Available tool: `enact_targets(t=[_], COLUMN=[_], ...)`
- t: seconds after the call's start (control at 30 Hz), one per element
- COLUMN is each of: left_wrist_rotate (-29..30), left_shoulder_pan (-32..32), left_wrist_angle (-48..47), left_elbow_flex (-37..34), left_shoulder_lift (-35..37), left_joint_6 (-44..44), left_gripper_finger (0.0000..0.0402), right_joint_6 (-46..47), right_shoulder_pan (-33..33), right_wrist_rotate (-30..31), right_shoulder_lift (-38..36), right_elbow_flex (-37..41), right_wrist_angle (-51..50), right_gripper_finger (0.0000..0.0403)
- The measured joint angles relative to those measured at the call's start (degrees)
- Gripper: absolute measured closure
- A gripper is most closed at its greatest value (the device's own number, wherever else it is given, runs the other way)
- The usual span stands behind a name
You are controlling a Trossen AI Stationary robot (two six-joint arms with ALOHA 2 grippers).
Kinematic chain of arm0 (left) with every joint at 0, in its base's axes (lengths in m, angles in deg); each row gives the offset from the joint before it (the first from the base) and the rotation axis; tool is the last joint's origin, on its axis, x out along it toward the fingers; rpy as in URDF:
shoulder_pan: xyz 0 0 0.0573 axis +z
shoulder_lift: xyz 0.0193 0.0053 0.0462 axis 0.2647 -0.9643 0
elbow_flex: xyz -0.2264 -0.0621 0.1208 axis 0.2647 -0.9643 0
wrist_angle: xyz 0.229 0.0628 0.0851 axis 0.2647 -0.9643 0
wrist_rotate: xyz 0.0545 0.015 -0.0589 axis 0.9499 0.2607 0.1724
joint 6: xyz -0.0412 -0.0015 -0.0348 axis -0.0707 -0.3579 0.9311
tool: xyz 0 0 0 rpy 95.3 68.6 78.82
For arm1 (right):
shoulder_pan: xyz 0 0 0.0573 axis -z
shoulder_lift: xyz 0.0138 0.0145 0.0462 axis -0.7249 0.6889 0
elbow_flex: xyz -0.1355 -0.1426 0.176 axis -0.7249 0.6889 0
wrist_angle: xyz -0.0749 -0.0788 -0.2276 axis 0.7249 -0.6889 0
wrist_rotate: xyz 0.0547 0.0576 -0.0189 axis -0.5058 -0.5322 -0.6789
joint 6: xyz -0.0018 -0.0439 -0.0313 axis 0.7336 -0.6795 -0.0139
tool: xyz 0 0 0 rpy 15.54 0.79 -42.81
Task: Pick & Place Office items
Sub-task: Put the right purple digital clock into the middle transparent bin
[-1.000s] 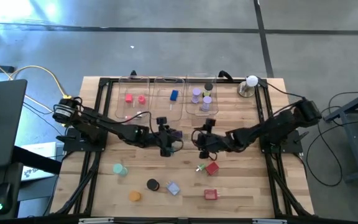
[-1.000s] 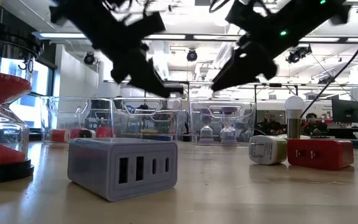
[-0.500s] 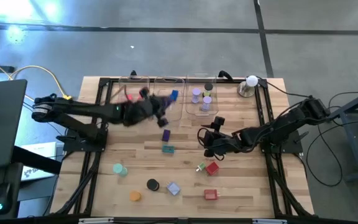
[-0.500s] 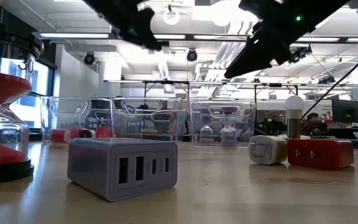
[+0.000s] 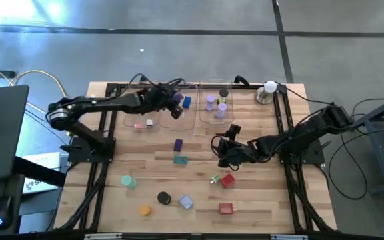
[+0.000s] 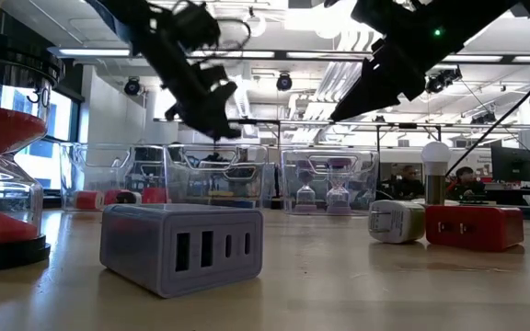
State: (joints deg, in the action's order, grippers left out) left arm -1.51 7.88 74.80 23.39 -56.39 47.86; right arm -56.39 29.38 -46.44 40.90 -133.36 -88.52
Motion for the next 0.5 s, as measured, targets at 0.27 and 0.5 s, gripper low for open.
enact_targets(t=[0.27, 0.5], left_wrist_rotate=[0.1, -0.1], left_shoulder_pan=[0.0, 0.3], left_wrist_angle=[0.4, 0.9], left_elbow_flex=[0.0, 0.0], left_shoulder_lift=[-7.7, -12.3], left_joint_6=[0.3, 0.1], left_gripper_finger=[0.0252, 0.0179], right_joint_6=[-0.1, 0.0], right_shoulder_pan=[0.0, 0.0], right_wrist_rotate=[0.0, -1.0], right_shoulder_lift=[0.0, 0.0], right_elbow_flex=[0.0, 0.0], right_wrist_angle=[0.1, 0.1], right_gripper_finger=[0.0164, 0.0164])
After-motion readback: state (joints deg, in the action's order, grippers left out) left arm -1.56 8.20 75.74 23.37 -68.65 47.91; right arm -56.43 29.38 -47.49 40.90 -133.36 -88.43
